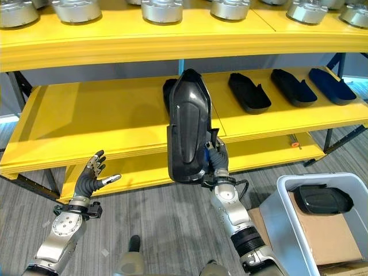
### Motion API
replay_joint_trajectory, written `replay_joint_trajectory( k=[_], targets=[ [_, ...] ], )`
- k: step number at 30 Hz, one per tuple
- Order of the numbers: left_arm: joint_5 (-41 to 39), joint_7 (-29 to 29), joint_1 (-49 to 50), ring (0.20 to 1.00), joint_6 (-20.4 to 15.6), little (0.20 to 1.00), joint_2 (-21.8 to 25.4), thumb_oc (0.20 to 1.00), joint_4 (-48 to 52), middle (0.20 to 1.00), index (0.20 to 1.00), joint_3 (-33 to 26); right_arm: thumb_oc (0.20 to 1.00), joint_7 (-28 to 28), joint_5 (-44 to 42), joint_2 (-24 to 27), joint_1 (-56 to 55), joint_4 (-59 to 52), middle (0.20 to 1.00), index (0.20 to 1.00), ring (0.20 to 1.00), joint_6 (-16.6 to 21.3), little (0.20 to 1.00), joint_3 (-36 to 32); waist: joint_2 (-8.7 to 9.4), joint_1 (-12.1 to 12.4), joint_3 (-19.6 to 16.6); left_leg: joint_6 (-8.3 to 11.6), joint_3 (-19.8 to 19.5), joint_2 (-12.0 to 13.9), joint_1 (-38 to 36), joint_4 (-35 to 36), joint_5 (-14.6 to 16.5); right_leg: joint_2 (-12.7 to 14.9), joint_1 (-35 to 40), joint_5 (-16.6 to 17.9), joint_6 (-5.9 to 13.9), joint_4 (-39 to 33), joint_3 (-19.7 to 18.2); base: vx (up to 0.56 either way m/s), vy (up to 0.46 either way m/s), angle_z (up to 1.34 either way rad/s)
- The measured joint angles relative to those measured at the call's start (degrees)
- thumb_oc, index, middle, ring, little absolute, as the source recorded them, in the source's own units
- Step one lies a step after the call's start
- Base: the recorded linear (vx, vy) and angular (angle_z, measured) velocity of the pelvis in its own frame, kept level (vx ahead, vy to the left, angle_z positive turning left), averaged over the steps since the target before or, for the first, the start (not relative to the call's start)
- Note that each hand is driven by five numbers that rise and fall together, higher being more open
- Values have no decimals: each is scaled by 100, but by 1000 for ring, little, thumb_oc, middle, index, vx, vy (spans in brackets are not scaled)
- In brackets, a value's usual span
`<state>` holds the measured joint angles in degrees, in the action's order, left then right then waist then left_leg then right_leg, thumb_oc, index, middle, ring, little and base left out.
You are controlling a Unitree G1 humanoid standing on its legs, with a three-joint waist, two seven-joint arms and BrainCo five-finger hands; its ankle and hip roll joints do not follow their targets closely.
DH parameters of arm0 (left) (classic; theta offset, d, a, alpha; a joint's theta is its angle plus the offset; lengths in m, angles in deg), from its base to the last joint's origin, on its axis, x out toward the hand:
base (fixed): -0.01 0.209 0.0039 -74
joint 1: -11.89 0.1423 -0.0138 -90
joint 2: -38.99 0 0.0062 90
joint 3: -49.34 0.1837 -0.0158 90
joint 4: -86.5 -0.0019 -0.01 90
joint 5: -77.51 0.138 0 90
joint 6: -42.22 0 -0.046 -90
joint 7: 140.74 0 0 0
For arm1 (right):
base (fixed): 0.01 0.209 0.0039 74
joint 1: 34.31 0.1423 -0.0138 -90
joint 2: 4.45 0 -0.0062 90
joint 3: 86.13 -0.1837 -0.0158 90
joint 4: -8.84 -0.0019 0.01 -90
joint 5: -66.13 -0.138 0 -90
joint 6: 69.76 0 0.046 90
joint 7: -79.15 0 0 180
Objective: Move parts from the plastic box to the shelf.
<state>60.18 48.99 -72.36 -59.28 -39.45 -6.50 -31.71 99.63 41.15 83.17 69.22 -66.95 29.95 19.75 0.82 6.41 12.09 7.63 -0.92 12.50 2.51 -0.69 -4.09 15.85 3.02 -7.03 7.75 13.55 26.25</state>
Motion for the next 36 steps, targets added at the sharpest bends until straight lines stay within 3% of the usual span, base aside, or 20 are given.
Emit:
replay_joint_trajectory(
  k=[4, 9, 14, 16, 17, 18, 20, 21, 22, 24, 26, 27, 30, 33, 36],
  targets=[
    [1, -62, 5, 1000, 4, 1000, -1, 1000, 3, 1000, 1000, 12, 200, -14, 50, 29, -275, -31, 200, 200, 200, -5, 200, -95, -7, 88, -84, -18, -295, -259, 199, -107, -2, 86, 199, 126, 120, -275, 304, 89, 175, 46],
    [3, -65, 29, 1000, 4, 1000, -3, 1000, 6, 1000, 1000, 3, 200, -141, 157, -20, -271, -85, 200, 200, 200, -30, 200, -74, 65, 242, -166, -68, -336, -496, 336, -271, 48, 201, 375, 346, 251, -659, 451, 100, 191, 14],
    [8, -59, 45, 1000, 3, 1000, 19, 1000, 6, 1000, 1000, -25, 200, -212, 156, -32, -250, -115, 200, 200, 200, -45, 200, -52, 229, 361, -283, -185, -316, -739, 595, -703, 298, 379, 419, 408, 293, -755, 488, 88, 211, 10],
    [25, -53, 41, 1000, 2, 1000, 14, 1000, 5, 1000, 1000, -29, 200, -232, 157, -68, -232, -117, 200, 200, 200, -50, 200, -50, 279, 349, -312, -325, -293, -909, 788, -1063, 497, 557, 408, 414, 289, -654, 504, 84, 366, 26],
    [56, -51, 10, 1000, 1, 1000, -34, 1000, -36, 1000, 1000, -29, 200, -229, 157, -104, -218, -123, 200, 200, 200, -55, 200, -61, 270, 263, -296, -606, -182, -1123, 1001, -1673, 832, 792, 324, 455, 278, -292, 439, 106, 449, 50],
    [60, -48, 9, 1000, -6, 1000, -140, 1000, -125, 1000, 1000, 11, 200, -199, 155, -119, -248, -109, 200, 200, 200, -60, 200, -31, 119, 76, -316, -923, 34, -1225, 1078, -1968, 1022, 1046, 116, 500, 196, 404, 303, 42, 215, 52],
    [61, -5, 15, 1000, -23, 1000, -82, 1000, -160, 1000, 1000, 51, 200, -160, 155, -136, -263, -93, 200, 200, 200, -67, 200, 87, 76, 17, -351, -874, 28, -1253, 935, -1789, 1020, 1211, -271, 660, -124, 1034, -225, 64, 6, 18],
    [61, 17, -8, 1000, -25, 1000, 5, 1000, -158, 1000, 1000, 47, 200, -187, 164, -166, -255, -102, 200, 200, 200, -67, 200, 175, 98, 54, -364, -888, 50, -1250, 923, -1737, 982, 1197, -334, 592, -143, 1069, -408, 110, -89, -16],
    [55, 36, -68, 1000, -32, 1000, 106, 1000, -178, 1000, 1000, -15, 200, -264, 168, -183, -191, -79, 200, 200, 200, -78, 200, 325, 87, 68, -323, -945, -11, -1204, 823, -1444, 853, 734, -568, 323, -68, 737, -832, 136, -158, -8],
    [54, 74, -124, 1000, -36, 1000, 128, 1000, -179, 1000, 1000, -68, 200, -315, 170, -176, -145, -84, 200, 200, 200, -81, 200, 354, 42, -13, -282, -864, -169, -1099, 657, -910, 555, 49, -652, 199, 20, -274, -1227, 179, -229, 21],
    [46, 100, -140, 1000, -36, 1000, 72, 1000, -228, 1000, 1000, -68, 200, -307, 169, -157, -57, -62, 200, 200, 200, -87, 200, 355, 78, -99, -253, -853, -113, -1181, 532, -651, 455, -29, -814, 491, 265, -1012, -1338, 99, -155, 19],
    [46, 160, -133, 1000, -38, 1000, 27, 1000, -230, 1000, 1000, -58, 200, -299, 167, -159, -17, -62, 200, 200, 200, -89, 200, 353, 116, -116, -218, -878, -116, -1252, 473, -640, 456, -5, -851, 716, 225, -1358, -1404, 161, -298, 25],
    [45, 174, 97, 1000, -45, 1000, -42, 1000, -215, 1000, 1000, -119, 200, -418, 167, -121, -88, -69, 200, 200, 200, -145, 200, 359, 421, -60, -157, -733, -223, -1321, 265, -631, 540, -42, -795, 933, 36, -935, -1491, 202, -363, 39],
    [27, 143, 394, 1000, -28, 1000, -136, 1000, -153, 1000, 1000, -124, 200, -499, 167, 39, -97, -78, 200, 200, 200, -146, 200, 345, 299, -68, -113, -517, -422, -933, 268, -603, 590, -335, -736, 935, -105, -744, -1160, 136, -281, 33],
    [-9, 119, 435, 1000, -18, 1000, -157, 1000, -103, 1000, 1000, -100, 200, -464, 166, 238, -111, -75, 200, 200, 200, -150, 200, 263, 244, -103, -118, -462, -504, -567, 241, -485, 527, -668, -721, 775, -400, -725, -925, 43, -140, 18]
  ],
)
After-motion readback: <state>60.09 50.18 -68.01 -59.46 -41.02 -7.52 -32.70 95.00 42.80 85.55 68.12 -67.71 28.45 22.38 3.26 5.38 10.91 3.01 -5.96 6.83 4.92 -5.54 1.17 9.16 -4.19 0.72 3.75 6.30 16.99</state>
